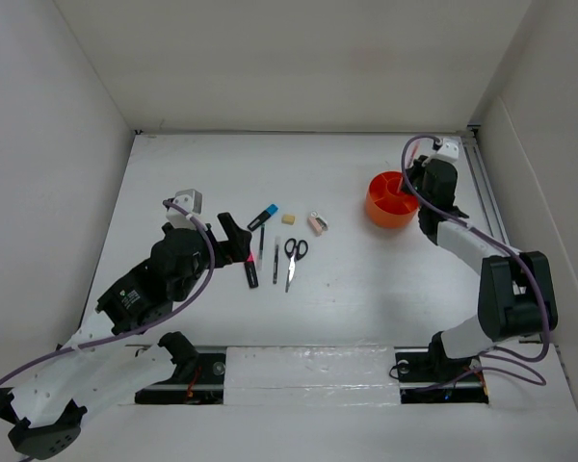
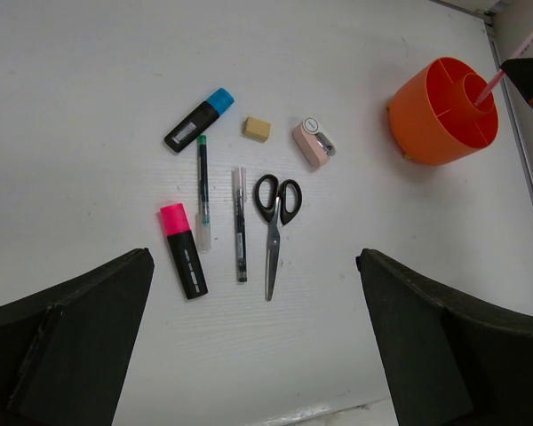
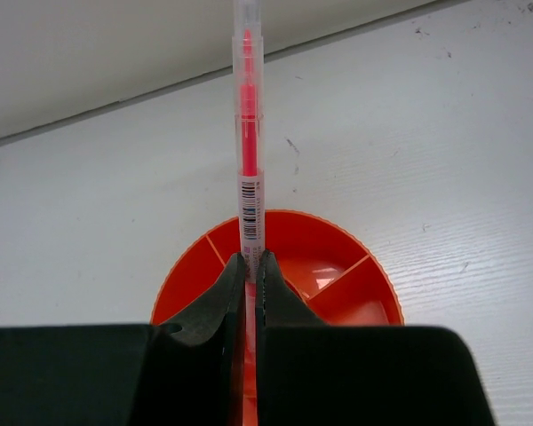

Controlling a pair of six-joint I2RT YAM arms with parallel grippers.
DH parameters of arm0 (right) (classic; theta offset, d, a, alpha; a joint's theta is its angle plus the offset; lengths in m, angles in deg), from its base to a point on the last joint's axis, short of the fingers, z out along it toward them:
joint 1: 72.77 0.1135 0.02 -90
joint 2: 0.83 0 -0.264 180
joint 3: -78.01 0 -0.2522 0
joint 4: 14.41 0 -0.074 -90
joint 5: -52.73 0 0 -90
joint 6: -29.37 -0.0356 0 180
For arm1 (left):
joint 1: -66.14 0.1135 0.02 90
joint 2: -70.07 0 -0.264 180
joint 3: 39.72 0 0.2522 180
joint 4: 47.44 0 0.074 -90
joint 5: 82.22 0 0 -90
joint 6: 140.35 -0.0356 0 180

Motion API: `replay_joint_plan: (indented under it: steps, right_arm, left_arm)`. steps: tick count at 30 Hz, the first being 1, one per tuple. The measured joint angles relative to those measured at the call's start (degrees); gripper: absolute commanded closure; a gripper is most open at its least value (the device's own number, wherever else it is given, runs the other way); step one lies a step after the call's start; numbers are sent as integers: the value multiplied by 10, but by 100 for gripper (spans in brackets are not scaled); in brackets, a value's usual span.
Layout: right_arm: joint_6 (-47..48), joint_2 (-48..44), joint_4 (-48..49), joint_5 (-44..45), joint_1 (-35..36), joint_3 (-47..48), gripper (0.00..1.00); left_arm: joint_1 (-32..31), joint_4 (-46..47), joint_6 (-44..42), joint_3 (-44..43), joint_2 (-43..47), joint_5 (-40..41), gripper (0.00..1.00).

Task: Sort the stationery into containers
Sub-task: Place the pen in the storage box.

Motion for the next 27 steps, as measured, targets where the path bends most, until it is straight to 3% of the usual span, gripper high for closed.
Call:
replay_joint_plan:
  steps: [21, 27]
  right_arm:
    - [12, 46, -85, 62, 38, 40, 100]
    - [12, 46, -85, 71, 38, 40, 87]
  left_arm:
    - [0, 0, 0, 0, 0, 0, 0]
    - [0, 0, 0, 0, 0, 0, 0]
